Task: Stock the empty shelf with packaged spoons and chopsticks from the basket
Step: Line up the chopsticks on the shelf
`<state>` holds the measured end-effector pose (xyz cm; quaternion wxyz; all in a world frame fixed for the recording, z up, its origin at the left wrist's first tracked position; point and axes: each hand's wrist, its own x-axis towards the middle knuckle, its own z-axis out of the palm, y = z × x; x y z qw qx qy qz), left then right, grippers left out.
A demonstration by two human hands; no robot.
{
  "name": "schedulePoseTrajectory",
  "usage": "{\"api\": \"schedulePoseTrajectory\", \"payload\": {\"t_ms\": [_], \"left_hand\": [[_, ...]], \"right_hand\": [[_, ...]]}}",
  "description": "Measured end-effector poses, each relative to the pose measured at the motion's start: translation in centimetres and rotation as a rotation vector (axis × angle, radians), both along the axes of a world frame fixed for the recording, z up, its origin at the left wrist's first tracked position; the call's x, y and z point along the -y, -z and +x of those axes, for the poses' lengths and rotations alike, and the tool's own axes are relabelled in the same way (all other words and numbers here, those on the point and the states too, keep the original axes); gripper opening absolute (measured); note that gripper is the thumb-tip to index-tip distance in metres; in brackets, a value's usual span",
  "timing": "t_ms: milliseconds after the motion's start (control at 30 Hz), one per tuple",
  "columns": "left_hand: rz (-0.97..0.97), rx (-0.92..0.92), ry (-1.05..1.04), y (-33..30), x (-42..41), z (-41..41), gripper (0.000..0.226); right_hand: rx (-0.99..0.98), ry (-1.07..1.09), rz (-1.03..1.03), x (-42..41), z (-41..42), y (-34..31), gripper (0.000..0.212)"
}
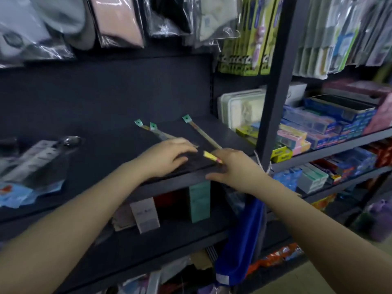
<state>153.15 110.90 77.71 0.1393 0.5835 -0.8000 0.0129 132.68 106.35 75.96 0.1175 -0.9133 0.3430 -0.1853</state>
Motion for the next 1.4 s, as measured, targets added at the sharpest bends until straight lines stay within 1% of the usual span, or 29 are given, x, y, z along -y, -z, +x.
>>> {"api": "schedulePoseTrajectory", "payload": {"t_ms": [67,100,200,267,333,467,567,667,700,767,800,833,900,933,1000,1033,1067,1133,1200,1267,1333,1400], "left_hand": [[0.12,0.029,0.066,0.2,1.2,1.7,0.039],[0.159,0.034,0.086,0.4,1.6,2.2,0.041],[0.207,0.053,0.17,1.0,2.3,3.1,0.044],[0.201,0.091,0.216,1.2,2.5,3.4,0.042],[0.188,0.086,0.253,1.0,2.7,3.5,0.041],[0.195,0.047,0.288,0.3,3.0,2.7,0.043],[0.213,-0.085,0.264,-0.8,3.1,1.1,0.038],[0.233,-0.234,0.273,-1.7,3.5,-0.5,0.018],[0.248,-0.303,0.281,-1.9,3.4,-0.9,0.013],[0.247,-0.421,0.278,-2.2,3.4,-1.4,0.014],[0.218,-0.431,0.26,-2.3,3.4,-1.5,0.015],[0.176,-0.4,0.236,-2.4,3.4,-1.4,0.015],[0.128,-0.277,0.222,-2.7,3.5,-1.2,0.014],[0.134,-0.216,0.231,-2.8,3.5,-1.1,0.016],[0.136,-0.086,0.225,-2.9,3.4,-0.9,0.025],[0.115,-0.018,0.21,-2.9,3.3,-0.8,0.03],[0.082,0.034,0.204,-2.9,3.2,-0.7,0.032],[0.005,0.09,0.234,-2.7,3.3,-0.7,0.033],[-0.055,0.143,0.254,-2.5,3.3,-0.9,0.037],[-0.132,0.222,0.246,-2.1,3.5,-1.1,0.042],[-0.212,0.28,0.222,-1.9,3.5,-1.4,0.046],[-0.252,0.323,0.192,-1.8,3.7,-1.7,0.047]], "right_hand": [[-0.069,-0.018,-0.006,0.9,1.8,0.6,0.061],[-0.089,-0.019,-0.044,1.1,2.4,1.0,0.063],[-0.102,-0.057,-0.168,1.4,2.9,2.4,0.053],[-0.04,-0.104,-0.18,1.2,3.2,2.8,0.037],[0.053,-0.118,-0.17,1.1,3.2,2.7,0.024],[0.265,0.011,-0.154,1.0,2.8,1.3,0.022],[0.462,0.101,-0.064,0.8,2.2,-0.5,0.013],[0.597,0.167,0.07,0.9,1.6,-2.1,0.024],[0.632,0.167,0.105,1.0,1.5,-2.4,0.024],[0.693,0.125,0.156,0.8,0.9,-3.0,0.02],[0.683,0.093,0.158,0.7,0.5,-3.1,0.019],[0.638,0.062,0.146,0.7,0.1,-3.1,0.017],[0.497,-0.001,0.104,0.7,-0.8,-3.0,0.01],[0.427,-0.024,0.084,0.7,-1.2,-3.0,0.015],[0.313,-0.024,0.051,0.9,-2.0,-3.0,0.042],[0.284,0.004,0.055,1.1,-2.4,-3.1,0.054],[0.283,0.038,0.086,1.2,-2.8,-3.4,0.059],[0.264,0.078,0.148,1.5,-3.4,-3.7,0.049],[0.137,0.096,0.13,1.5,-3.3,-4.1,0.04],[0.048,0.102,0.137,1.6,-3.0,-4.2,0.038],[0.007,0.112,0.167,1.6,-2.6,-4.4,0.038],[-0.066,0.115,0.188,1.5,-2.0,-4.5,0.041]]}}
